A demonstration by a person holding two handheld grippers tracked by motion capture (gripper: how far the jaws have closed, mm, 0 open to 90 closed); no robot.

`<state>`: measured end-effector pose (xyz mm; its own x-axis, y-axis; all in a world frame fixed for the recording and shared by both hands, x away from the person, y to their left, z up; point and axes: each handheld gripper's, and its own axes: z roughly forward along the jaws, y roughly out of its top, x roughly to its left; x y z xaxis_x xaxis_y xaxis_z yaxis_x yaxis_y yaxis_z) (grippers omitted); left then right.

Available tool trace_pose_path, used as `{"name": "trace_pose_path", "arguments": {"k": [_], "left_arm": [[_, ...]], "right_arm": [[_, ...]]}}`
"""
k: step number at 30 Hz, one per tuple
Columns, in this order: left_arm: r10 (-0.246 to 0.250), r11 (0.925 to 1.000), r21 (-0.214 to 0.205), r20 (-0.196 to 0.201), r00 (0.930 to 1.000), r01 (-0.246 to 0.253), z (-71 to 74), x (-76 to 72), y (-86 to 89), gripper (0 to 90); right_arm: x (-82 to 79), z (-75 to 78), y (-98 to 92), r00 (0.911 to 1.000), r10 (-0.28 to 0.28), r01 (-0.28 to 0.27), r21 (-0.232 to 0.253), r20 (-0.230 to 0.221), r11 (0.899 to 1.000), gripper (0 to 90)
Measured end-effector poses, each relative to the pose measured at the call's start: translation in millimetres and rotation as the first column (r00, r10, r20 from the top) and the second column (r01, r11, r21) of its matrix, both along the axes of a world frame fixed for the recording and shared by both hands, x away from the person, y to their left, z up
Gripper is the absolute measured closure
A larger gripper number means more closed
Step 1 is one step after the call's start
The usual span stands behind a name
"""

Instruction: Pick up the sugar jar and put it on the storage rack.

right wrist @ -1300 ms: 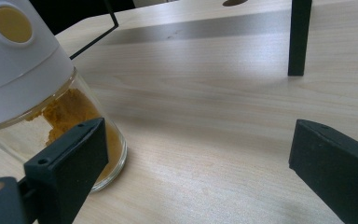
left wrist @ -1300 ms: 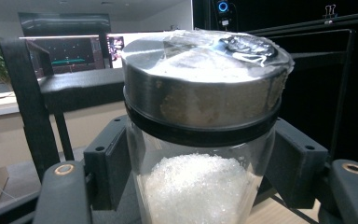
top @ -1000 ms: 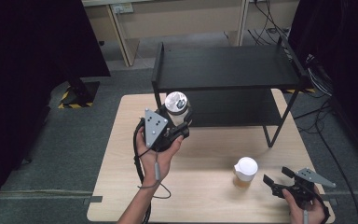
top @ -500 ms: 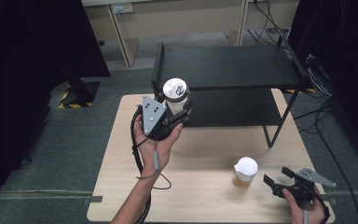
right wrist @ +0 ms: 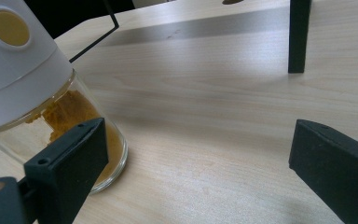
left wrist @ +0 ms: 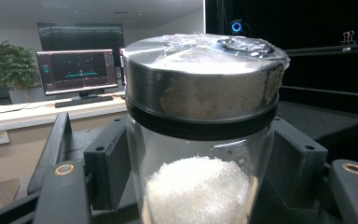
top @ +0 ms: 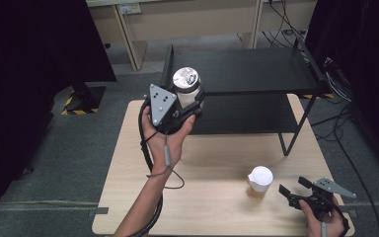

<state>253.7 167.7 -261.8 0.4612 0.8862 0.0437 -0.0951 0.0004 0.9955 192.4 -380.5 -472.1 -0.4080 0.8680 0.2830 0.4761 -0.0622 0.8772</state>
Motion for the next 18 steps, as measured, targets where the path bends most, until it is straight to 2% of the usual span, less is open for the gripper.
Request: {"name": "trace_pose_path", "arguments": {"k": [2, 18], "left_arm": [[0.009, 1.0000, -0.003, 0.001, 1.0000, -0.009, 6.5, 4.4, -3.9, 30.8], [0.065, 0.9978, 0.012, -0.018, 0.9977, -0.065, 25.3, 24.8, -13.7, 30.9]], "right_arm": [[0.0, -0.2, -0.3, 1.0000, 0.000, 0.000, 0.002, 0.000, 1.000, 4.9], [0.7, -0.1, -1.3, 1.0000, 0.000, 0.000, 0.010, -0.008, 1.000, 4.9]]}}
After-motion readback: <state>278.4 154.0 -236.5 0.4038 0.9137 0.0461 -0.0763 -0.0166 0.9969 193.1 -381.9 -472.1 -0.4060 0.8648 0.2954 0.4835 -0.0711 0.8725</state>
